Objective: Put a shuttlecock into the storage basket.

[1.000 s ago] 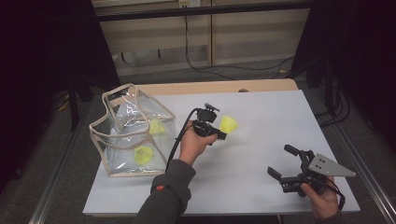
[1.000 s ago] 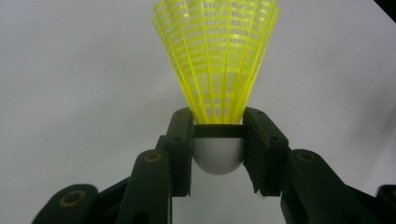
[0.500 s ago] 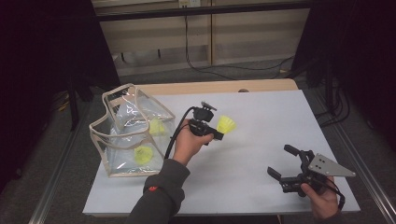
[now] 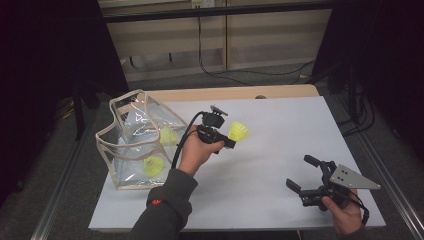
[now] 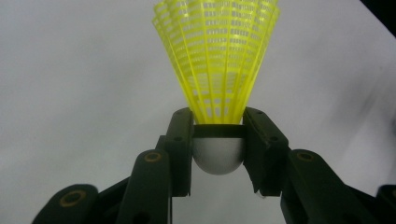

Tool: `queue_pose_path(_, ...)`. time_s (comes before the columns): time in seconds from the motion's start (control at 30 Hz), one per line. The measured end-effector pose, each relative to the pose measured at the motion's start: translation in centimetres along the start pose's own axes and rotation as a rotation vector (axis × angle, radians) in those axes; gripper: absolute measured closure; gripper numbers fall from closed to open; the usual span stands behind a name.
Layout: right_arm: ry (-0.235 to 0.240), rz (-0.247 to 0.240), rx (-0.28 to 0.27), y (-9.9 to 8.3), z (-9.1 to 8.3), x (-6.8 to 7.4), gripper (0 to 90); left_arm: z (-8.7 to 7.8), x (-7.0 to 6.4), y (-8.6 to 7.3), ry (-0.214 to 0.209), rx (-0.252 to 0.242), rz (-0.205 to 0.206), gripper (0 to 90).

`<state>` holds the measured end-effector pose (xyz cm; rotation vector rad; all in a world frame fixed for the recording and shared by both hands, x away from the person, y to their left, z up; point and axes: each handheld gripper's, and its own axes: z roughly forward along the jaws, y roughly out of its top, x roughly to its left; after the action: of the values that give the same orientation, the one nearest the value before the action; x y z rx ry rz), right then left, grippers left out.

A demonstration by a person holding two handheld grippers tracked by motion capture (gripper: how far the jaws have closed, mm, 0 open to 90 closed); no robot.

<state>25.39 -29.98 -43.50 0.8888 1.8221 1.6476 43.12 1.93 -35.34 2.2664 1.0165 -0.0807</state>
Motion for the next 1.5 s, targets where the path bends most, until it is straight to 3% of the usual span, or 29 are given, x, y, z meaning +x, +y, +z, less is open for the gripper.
queue_pose_path(1.5, 0.005, -0.008, -0.001, 0.0, 0.1, 0.1, 1.1, -4.9, 0.1, 1.2, 0.019, 0.010, 0.018, 64.8)
